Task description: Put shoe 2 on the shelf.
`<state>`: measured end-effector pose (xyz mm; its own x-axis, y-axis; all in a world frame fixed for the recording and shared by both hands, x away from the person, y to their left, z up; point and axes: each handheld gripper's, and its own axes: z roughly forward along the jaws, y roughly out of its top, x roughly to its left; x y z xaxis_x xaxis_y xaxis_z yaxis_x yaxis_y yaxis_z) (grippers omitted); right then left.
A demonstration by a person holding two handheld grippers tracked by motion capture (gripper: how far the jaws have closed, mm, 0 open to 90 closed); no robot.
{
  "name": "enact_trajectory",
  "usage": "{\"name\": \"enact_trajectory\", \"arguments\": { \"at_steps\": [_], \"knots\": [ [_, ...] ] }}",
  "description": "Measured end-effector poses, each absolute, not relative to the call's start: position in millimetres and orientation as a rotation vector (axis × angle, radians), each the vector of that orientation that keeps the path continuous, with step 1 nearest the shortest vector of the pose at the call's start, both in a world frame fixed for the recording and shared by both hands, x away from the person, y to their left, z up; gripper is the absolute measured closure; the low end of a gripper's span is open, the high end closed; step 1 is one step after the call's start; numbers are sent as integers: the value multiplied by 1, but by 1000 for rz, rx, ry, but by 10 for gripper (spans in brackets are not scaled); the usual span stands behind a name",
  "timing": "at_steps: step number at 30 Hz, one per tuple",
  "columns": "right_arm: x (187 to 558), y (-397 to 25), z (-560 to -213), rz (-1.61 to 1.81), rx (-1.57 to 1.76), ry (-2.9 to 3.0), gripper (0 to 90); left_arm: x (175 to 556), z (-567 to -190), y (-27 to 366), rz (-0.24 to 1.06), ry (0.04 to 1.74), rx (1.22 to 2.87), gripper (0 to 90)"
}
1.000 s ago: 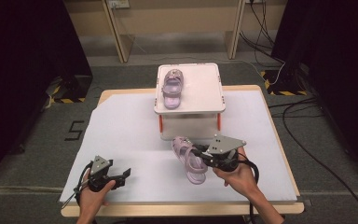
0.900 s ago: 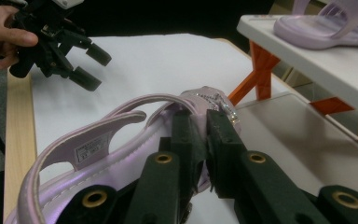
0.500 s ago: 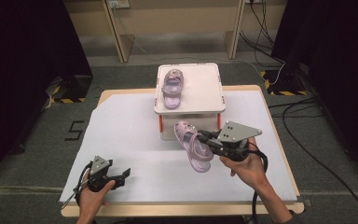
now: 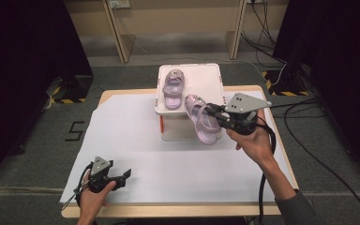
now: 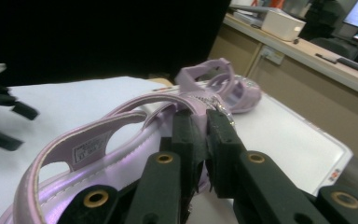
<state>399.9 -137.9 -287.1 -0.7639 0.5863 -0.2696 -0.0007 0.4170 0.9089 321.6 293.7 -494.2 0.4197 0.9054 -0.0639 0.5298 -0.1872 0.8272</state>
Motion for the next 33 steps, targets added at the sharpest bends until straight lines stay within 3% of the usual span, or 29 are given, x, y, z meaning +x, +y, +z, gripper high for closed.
{"name": "enact_trajectory", "arguments": {
  "at_steps": [19,33],
  "knots": [
    [490,-116,-287,1182,644,2074,834,322,-494,293,573,1223,1859,149],
    [534,-96,-297,1073,683,2078,833,321,-494,294,568,1224,1857,149]
  ]
}}
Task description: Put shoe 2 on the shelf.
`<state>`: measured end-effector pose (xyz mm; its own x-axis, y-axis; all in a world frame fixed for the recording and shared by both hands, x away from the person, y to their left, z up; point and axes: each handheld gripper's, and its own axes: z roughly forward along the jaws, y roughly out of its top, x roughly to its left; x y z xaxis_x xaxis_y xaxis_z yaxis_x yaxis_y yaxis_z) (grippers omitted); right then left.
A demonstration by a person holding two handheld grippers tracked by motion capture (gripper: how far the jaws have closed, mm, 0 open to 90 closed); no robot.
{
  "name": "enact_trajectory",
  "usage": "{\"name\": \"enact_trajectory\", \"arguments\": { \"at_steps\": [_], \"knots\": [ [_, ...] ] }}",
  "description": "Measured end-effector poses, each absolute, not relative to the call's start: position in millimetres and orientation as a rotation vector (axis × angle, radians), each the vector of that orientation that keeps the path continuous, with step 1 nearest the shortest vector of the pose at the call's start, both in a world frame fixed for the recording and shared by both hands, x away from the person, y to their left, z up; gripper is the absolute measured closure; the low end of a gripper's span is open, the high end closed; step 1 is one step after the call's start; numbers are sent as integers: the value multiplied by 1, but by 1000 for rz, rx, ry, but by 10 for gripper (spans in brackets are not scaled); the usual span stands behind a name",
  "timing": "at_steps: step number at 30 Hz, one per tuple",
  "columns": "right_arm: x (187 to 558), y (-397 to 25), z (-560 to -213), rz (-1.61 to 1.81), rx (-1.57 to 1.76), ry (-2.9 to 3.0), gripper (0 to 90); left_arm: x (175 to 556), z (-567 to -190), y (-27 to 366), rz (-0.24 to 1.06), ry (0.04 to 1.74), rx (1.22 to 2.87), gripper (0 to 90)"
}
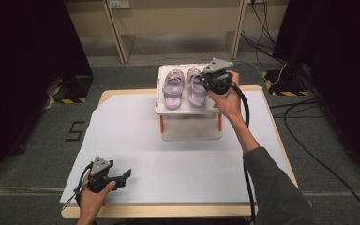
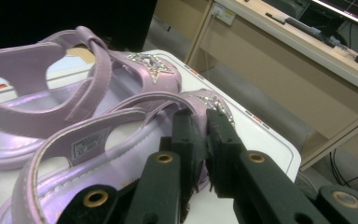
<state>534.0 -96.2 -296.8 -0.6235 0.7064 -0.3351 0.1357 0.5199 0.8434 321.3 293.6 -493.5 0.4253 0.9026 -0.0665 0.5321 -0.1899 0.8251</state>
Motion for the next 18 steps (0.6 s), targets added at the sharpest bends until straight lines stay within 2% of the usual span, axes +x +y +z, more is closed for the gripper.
{"name": "enact_trajectory", "arguments": {
  "at_steps": [18],
  "knots": [
    [539,-73,-303,955,611,2120,793,321,-493,293,570,1221,1853,149]
  ]
}}
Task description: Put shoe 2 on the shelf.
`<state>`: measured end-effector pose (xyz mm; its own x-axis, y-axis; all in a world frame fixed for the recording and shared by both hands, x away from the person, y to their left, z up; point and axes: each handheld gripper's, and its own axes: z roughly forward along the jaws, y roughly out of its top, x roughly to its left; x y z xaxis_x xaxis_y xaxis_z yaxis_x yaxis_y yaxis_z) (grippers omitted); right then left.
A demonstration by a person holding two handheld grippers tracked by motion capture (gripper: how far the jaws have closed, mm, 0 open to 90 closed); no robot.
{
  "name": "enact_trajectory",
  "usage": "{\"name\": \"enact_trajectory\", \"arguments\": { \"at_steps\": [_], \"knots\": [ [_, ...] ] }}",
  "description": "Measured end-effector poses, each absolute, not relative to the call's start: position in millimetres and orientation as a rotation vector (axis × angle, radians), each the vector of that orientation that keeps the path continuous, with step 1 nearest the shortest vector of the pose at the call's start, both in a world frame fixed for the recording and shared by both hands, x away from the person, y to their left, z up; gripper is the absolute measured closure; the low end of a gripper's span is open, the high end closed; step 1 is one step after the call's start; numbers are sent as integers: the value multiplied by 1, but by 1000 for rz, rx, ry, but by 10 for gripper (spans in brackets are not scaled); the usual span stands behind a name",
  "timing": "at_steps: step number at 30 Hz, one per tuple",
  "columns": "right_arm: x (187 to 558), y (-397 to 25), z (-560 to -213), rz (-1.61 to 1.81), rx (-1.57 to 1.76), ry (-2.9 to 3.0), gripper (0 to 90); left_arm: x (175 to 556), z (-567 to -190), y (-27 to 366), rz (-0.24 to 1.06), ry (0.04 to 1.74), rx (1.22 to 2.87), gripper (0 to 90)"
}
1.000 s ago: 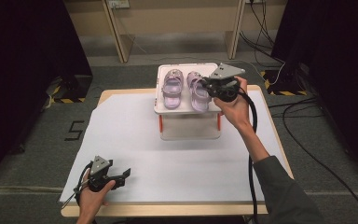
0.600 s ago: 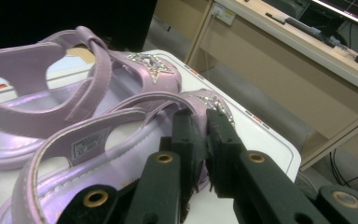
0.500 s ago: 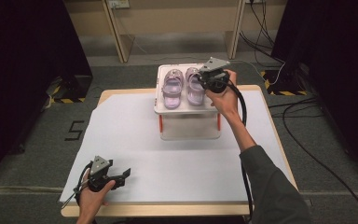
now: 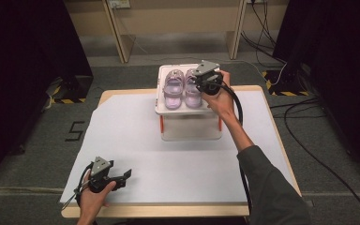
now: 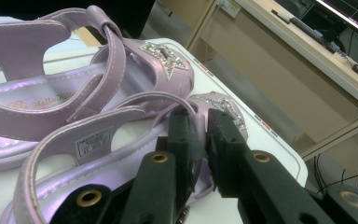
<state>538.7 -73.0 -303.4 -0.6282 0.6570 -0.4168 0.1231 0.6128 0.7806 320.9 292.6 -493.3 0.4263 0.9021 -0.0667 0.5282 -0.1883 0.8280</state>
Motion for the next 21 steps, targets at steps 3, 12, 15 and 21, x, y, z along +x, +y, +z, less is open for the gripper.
{"name": "enact_trajectory", "arguments": {
  "at_steps": [3,12,15,21],
  "knots": [
    [539,-72,-303,947,613,2114,726,321,-493,293,569,1221,1853,149],
    [536,-85,-304,1063,739,2083,523,321,-493,293,567,1223,1854,149],
    [530,-92,-301,1122,766,2072,498,321,-494,293,571,1224,1856,150],
    [513,-103,-292,1210,770,2035,455,321,-494,293,569,1224,1854,149]
  ]
}}
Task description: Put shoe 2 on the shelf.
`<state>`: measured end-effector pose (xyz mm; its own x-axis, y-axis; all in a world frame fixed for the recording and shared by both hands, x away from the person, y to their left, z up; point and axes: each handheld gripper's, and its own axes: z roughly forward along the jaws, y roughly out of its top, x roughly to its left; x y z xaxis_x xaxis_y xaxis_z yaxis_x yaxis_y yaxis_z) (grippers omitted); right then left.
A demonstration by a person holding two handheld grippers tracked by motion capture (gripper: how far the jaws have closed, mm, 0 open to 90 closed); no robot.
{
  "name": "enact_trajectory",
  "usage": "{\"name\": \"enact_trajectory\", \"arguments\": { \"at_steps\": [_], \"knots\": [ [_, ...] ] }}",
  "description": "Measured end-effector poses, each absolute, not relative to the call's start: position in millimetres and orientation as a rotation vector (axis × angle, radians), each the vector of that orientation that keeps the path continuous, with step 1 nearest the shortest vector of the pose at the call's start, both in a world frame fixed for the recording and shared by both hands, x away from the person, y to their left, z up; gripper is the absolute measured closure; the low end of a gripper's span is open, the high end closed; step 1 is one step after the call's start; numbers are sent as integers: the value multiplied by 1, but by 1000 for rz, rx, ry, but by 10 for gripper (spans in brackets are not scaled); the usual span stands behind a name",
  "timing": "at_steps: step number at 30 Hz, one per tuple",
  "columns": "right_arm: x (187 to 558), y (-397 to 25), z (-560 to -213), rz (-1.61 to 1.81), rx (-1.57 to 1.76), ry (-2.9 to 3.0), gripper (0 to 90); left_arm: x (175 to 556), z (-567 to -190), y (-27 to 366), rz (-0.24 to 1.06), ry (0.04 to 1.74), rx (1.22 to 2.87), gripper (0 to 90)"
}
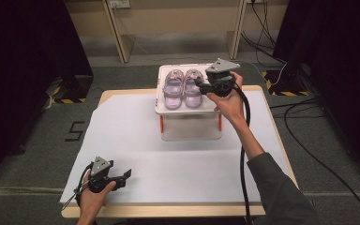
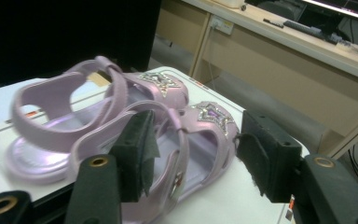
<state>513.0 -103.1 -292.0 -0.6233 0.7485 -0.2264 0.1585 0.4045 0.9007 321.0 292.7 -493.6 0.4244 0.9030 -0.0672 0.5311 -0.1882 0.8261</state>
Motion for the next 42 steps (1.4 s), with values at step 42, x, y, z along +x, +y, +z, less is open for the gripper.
{"name": "enact_trajectory", "arguments": {
  "at_steps": [42],
  "knots": [
    [423,-137,-370,1487,799,2146,372,321,-493,294,577,1226,1853,149]
  ]
}}
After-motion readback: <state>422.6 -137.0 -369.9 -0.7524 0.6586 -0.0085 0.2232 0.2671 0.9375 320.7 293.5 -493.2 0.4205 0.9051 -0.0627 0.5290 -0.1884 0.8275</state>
